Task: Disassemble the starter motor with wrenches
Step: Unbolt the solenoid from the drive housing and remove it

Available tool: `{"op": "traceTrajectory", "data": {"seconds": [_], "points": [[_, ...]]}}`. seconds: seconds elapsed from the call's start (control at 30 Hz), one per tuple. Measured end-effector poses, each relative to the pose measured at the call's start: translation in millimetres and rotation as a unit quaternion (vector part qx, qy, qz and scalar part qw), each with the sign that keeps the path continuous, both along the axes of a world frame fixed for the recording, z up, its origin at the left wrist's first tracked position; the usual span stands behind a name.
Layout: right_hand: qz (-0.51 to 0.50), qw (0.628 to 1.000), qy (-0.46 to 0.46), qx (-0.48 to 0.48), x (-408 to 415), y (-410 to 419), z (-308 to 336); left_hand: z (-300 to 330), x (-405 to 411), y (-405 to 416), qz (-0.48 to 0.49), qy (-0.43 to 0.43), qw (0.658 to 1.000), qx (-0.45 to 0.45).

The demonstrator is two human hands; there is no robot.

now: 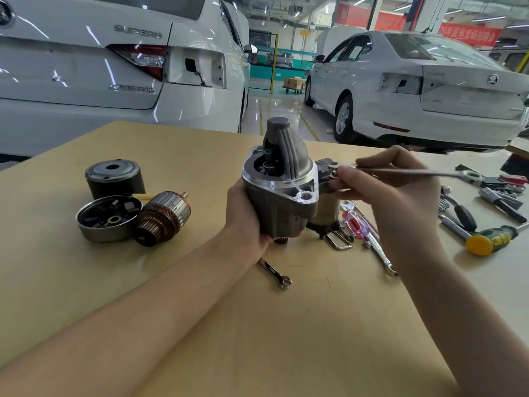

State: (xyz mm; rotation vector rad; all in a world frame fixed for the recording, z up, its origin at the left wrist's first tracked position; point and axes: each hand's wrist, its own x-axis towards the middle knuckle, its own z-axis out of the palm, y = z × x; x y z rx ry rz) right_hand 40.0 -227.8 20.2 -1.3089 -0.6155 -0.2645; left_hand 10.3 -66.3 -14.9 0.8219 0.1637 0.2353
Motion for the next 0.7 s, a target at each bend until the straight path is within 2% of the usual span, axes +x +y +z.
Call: {"op": "traceTrajectory", "data": {"seconds": [0.07,0.13,0.37,0.57,0.7], "points": [[-0.123,0.983,-0.115,-0.075,-3,5,-5,0,0,0,-0.002,-0.004,1.000,0.006],[-0.188,0.957,-0.185,-0.119,-8,10,-10,1,-1,0,-0.006,-0.003,1.000,0.012],[-0.241,0.917,-0.267,-0.171,-12,13,-13,0,-1,0,-0.004,0.007,1.000,0.018],[-0.240,0.908,-0.286,-0.192,-11,12,-13,-1,-1,0,0.001,0.011,1.000,0.011],[-0.160,0.967,-0.162,-0.114,-11,13,-10,-1,-1,1,-0.003,0.011,1.000,0.011]]}}
